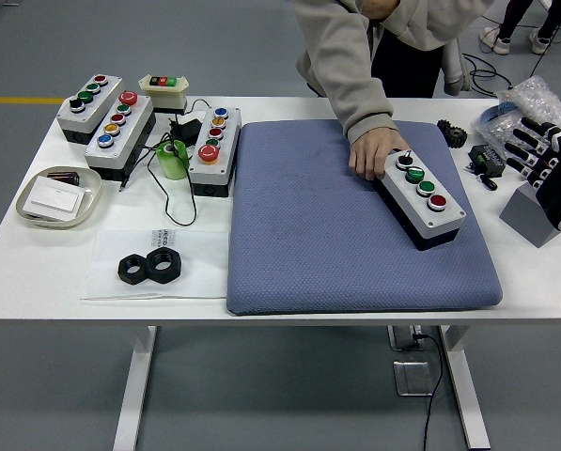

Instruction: Pick up the button,place it on the desk,press the button,press the button

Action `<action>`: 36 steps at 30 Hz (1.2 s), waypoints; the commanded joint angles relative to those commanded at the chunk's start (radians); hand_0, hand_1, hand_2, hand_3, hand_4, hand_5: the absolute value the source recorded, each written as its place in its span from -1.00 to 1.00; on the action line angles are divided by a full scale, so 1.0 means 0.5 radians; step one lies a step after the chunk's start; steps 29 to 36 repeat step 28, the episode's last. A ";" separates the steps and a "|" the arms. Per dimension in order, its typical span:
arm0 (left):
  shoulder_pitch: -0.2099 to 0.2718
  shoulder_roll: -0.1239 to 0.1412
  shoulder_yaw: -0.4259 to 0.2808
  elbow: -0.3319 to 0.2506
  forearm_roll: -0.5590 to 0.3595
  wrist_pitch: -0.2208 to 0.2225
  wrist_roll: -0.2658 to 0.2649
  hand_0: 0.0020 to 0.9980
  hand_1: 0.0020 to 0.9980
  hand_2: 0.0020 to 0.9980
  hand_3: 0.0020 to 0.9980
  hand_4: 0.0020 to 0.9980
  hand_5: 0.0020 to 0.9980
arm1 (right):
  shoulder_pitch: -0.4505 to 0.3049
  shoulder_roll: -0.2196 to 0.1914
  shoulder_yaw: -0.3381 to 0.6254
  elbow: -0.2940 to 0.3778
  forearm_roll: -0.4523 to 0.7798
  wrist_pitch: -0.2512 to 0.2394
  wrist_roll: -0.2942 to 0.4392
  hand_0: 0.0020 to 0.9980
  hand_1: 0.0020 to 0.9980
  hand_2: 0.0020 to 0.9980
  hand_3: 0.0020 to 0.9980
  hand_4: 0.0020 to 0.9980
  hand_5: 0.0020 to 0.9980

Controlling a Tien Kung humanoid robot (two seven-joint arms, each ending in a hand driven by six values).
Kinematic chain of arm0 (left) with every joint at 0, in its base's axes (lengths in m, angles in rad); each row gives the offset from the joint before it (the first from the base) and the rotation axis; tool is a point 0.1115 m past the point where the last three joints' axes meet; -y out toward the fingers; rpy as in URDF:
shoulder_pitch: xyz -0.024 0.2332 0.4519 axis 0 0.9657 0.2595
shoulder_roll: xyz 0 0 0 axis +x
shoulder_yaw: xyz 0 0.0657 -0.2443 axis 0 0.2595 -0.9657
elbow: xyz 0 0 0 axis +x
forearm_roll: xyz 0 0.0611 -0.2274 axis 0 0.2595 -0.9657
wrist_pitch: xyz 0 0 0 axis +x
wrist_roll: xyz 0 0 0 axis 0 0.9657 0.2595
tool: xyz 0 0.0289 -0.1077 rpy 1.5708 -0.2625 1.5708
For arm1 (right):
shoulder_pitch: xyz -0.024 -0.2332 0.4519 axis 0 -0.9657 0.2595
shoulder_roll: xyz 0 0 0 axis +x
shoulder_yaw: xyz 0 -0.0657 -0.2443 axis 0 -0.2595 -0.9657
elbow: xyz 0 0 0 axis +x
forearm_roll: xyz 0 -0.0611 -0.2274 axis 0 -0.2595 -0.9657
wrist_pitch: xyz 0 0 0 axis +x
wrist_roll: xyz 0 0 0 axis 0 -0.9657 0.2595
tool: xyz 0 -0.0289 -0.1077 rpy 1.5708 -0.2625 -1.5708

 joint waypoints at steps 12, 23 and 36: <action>0.012 0.002 -0.016 -0.001 0.029 -0.003 0.008 0.42 0.44 0.66 0.67 0.51 1.00 | -0.010 0.001 0.000 0.002 -0.007 -0.003 -0.001 0.87 0.67 0.72 0.69 -0.05 0.66; 0.006 0.004 0.003 0.000 0.003 -0.002 -0.001 0.42 0.44 0.65 0.67 0.51 1.00 | -0.007 0.003 0.008 0.004 -0.008 -0.002 -0.004 0.87 0.67 0.73 0.69 -0.04 0.65; 0.004 0.002 0.005 0.000 -0.004 -0.001 -0.002 0.42 0.44 0.65 0.67 0.51 1.00 | -0.003 0.001 0.011 0.005 -0.011 -0.002 -0.005 0.87 0.67 0.73 0.69 -0.04 0.65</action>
